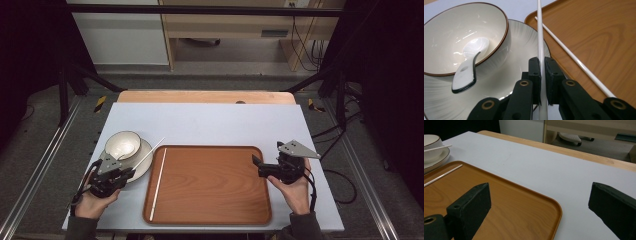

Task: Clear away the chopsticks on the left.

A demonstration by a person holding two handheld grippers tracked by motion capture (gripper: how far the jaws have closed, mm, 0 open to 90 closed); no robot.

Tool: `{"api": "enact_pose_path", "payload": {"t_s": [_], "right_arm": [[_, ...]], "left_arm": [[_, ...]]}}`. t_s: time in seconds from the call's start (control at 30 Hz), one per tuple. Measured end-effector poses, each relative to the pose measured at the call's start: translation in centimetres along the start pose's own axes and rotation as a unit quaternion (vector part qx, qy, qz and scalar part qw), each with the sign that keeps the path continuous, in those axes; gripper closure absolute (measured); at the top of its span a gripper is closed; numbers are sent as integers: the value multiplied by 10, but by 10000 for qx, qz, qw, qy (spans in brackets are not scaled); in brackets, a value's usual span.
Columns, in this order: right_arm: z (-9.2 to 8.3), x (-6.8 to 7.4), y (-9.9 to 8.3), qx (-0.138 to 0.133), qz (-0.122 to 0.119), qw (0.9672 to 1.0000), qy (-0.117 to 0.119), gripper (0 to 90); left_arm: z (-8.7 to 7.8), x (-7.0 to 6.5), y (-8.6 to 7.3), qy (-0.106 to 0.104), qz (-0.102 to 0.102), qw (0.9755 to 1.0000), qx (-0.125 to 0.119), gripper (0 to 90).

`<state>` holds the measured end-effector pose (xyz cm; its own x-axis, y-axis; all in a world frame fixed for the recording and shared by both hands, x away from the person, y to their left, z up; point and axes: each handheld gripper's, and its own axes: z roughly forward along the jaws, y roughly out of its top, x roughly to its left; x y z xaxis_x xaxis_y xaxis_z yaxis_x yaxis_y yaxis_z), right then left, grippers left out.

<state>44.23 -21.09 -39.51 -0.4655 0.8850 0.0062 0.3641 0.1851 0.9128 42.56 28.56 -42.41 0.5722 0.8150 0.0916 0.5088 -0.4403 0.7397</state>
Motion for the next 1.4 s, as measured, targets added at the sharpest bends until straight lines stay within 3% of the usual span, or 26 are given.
{"api": "enact_pose_path", "payload": {"t_s": [0.33,0.6,0.63,0.8,0.97,1.07,1.27,1.4], "right_arm": [[0,0,0,-14,0,10000,-7,46],[-1,0,0,-28,10,10000,-12,45],[-2,-1,0,-26,1,10000,-15,45],[-3,-1,1,-36,12,10000,-36,45],[-5,-3,2,-69,41,10000,-45,46],[-5,-2,2,-85,45,9999,-33,46],[-3,-1,2,-58,28,10000,0,46],[-3,-1,1,-44,36,10000,-4,45]], "left_arm": [[-6,-21,12,146,-187,9995,-229,839],[-7,-44,20,389,-348,9970,-570,840],[-7,-47,20,403,-310,9970,-591,839],[-5,-58,21,536,-504,9954,-614,839],[-2,-68,25,626,-844,9921,-687,839],[-1,-76,24,613,-1192,9872,-862,840],[1,-91,18,808,-1350,9829,-959,839],[5,-98,10,840,-1571,9784,-1048,838]]}}
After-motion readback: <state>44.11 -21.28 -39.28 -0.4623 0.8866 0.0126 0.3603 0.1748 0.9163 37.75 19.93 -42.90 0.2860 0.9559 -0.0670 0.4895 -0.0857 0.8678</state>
